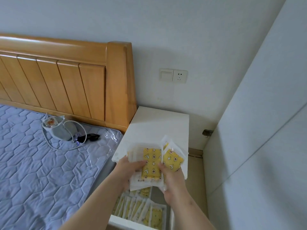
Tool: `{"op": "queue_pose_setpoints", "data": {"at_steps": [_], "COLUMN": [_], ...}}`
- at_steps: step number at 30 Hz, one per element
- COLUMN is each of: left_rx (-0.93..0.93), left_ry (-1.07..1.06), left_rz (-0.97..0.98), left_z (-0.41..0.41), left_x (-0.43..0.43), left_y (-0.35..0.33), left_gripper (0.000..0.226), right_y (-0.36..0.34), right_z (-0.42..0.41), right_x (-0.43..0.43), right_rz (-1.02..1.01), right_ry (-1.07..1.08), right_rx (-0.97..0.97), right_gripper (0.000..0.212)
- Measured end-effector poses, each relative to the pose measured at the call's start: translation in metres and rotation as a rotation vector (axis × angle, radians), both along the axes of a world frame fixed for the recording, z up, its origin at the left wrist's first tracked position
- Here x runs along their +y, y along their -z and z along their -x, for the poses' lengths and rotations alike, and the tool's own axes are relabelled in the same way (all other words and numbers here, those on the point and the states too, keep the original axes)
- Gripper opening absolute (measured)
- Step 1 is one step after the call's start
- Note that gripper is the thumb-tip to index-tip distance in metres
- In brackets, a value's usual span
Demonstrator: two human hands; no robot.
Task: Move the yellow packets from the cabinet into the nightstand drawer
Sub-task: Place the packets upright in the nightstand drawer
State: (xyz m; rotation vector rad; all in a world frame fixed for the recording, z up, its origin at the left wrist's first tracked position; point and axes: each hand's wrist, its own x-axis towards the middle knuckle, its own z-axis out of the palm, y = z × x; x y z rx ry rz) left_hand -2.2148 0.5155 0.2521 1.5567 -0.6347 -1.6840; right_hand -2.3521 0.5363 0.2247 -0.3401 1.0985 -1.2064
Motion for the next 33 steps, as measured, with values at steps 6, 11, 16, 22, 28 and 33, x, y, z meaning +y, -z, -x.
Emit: {"op": "queue_pose_setpoints", "data": {"at_steps": [6,11,16,22,28,33], "left_rx": [0.069,0.042,-0.059,0.064,0.096,0.059], "left_ry": [-0.078,-0.211,-0.132,0.014,0.107,0.214], "left_rz": [-0.053,-0.029,0.013,0.030,0.041,0.084], "left_z": [-0.012,-0.039,-0.040,-0.032,-0.032,-0.030], "left_x": [-0.015,-0.043,-0.058,-0.058,-0.059,-0.059], "left_y": [0.008,0.013,0.011,0.011,0.013,0.015], "left_gripper": [0.015,0.022,0.025,0.029,0.027,0.029], "right_y": [0.006,-0.005,-0.014,-0.012,-0.005,0.004], "right_z": [0.014,0.021,0.013,0.002,-0.002,-0.005], "right_x": [-0.022,-0.045,-0.052,-0.047,-0.053,-0.053], "right_rz": [-0.121,-0.082,-0.020,-0.044,-0.145,-0.175], "right_ry": [0.042,0.175,0.009,-0.200,-0.262,-0.292], "right_rx": [0.084,0.091,0.144,0.324,0.384,0.444], "right_gripper": [0.017,0.017,0.023,0.012,0.034,0.044]}}
